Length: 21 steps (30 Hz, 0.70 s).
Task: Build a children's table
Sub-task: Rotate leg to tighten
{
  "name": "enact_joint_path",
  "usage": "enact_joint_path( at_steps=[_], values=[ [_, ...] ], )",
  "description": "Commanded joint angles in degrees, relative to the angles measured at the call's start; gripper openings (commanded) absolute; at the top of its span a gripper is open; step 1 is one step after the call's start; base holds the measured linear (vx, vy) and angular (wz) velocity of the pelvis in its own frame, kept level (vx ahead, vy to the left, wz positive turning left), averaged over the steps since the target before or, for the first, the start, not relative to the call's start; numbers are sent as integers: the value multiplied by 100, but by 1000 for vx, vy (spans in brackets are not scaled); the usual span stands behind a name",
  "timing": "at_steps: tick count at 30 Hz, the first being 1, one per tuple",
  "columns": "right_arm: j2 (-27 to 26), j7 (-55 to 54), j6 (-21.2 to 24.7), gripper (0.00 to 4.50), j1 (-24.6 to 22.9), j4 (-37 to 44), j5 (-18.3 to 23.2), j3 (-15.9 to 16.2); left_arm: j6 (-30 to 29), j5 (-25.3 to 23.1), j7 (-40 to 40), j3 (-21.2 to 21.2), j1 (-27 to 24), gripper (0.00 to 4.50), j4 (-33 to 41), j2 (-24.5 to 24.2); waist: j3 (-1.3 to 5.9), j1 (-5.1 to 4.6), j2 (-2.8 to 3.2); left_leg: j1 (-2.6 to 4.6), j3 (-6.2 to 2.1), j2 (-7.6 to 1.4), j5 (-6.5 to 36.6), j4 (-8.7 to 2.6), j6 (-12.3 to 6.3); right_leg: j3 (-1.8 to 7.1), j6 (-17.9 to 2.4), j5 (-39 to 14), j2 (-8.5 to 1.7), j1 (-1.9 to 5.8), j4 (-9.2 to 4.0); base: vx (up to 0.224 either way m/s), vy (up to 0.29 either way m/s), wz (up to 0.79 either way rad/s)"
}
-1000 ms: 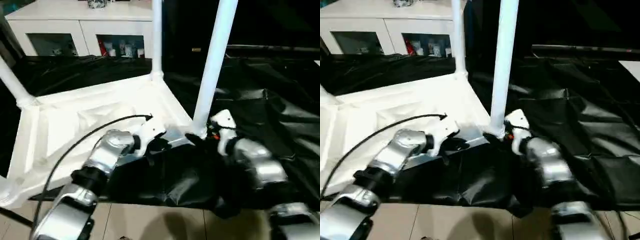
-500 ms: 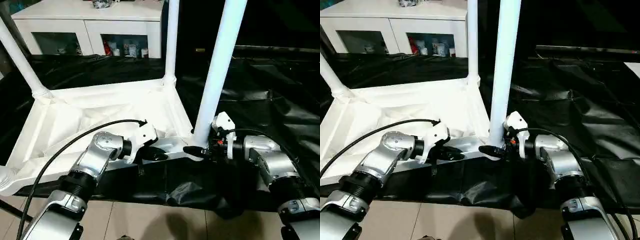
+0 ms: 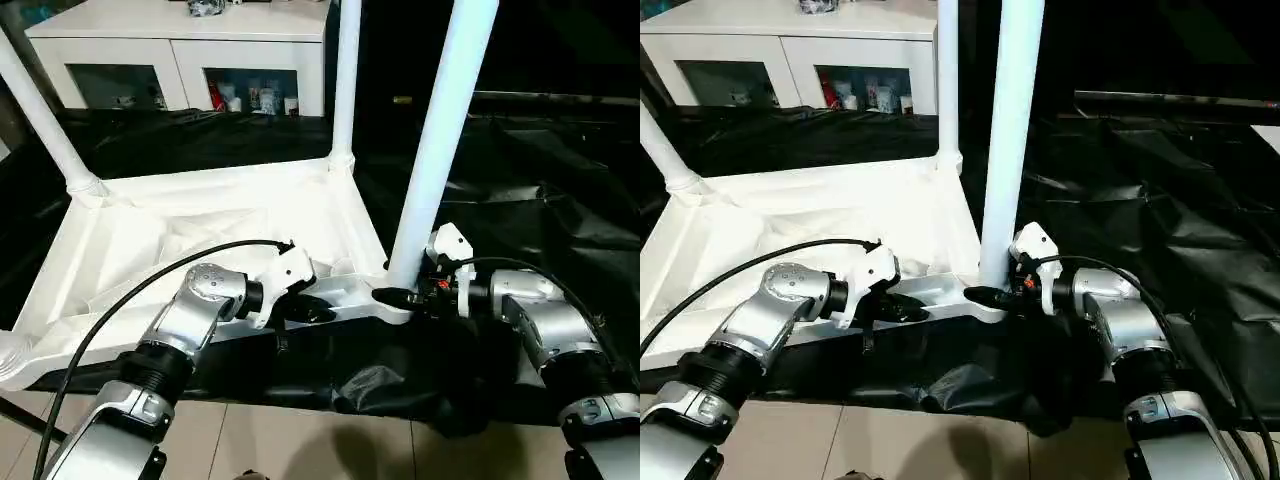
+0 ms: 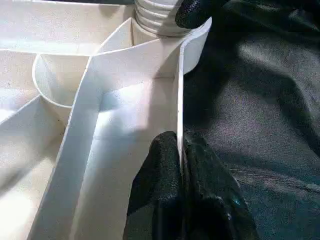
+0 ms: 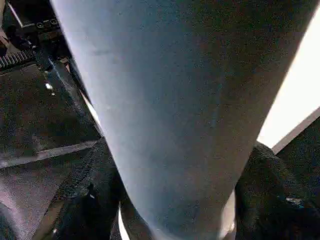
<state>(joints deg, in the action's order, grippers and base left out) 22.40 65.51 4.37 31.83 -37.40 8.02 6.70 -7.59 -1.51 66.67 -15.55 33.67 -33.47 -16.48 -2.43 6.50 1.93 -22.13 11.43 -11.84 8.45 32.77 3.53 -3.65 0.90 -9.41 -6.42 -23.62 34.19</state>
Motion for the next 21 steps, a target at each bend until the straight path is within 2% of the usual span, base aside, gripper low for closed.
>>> enact_joint_path(
  at_steps=[1, 4, 6, 8, 11, 12, 13, 15, 18, 21],
  values=[
    [-64, 122, -57, 265, 30, -34, -155, 234, 214, 388, -11, 202, -63, 0, 36, 197, 373, -8, -160, 91, -35, -105, 1495, -325, -341, 148, -1181, -1677, -154, 259, -401, 0, 0, 0],
    [-92, 34, -77, 264, -9, -44, -144, 197, 208, 367, -112, 219, -66, 0, 25, 223, 373, -9, -160, 90, -35, -104, 1498, -325, -344, 148, -1172, -1694, -154, 261, -403, 0, 0, 0],
    [-207, -305, -16, 263, -69, -86, -78, 35, 211, 313, -379, 266, -34, 0, -71, 309, 366, -16, -170, 89, -34, -100, 1516, -327, -332, 153, -1146, -1759, -158, 253, -412, 0, 0, 0],
    [-440, -1103, 26, 263, -107, -248, -58, -236, 193, 227, -780, 319, 60, 0, -227, 464, 354, -35, -161, 108, -44, -92, 1618, -343, -246, 149, -1092, -1993, -166, 239, -444, 0, 0, 0],
    [-586, -1558, 62, 263, -134, -330, -45, -373, 187, 167, -1025, 336, 127, 0, -327, 567, 352, -67, -169, 112, -53, -83, 1712, -360, -179, 150, -997, -2140, -162, 235, -468, 0, 0, 0],
    [-878, -2314, 192, 263, -188, -375, -56, -540, 139, 15, -1613, 376, 297, 0, -574, 763, 356, -77, -150, 108, -55, -82, 1711, -359, -175, 157, -989, -2123, -163, 234, -462, 0, 0, 0],
    [-1037, -2676, 273, 263, -205, -375, -60, -621, 97, -31, -1830, 386, 376, 0, -675, 856, 349, -88, -120, 139, -54, -79, 1773, -363, -136, 162, -957, -2185, -159, 207, -490, 0, 0, 0],
    [-1298, -3370, 402, 263, -201, -389, -126, -730, 9, -74, -2207, 431, 498, 0, -808, 1016, 351, -108, -145, 130, -62, -69, 1808, -373, -94, 154, -922, -2276, -162, 223, -498, 0, 0, 0],
    [-1680, -4118, 572, 262, -151, -442, -175, -829, -68, -139, -2685, 482, 663, 0, -964, 1234, 345, -145, -122, 154, -67, -59, 1978, -383, -34, 146, -824, -2505, -161, 198, -546, 0, 0, 0],
    [-1920, -4315, 536, 262, -95, -464, -230, -776, -51, -169, -2834, 477, 750, 0, -1025, 1364, 335, -152, -116, 148, -77, -53, 2083, -392, -51, 139, -738, -2649, -166, 188, -578, 0, 0, 0]
  ],
)
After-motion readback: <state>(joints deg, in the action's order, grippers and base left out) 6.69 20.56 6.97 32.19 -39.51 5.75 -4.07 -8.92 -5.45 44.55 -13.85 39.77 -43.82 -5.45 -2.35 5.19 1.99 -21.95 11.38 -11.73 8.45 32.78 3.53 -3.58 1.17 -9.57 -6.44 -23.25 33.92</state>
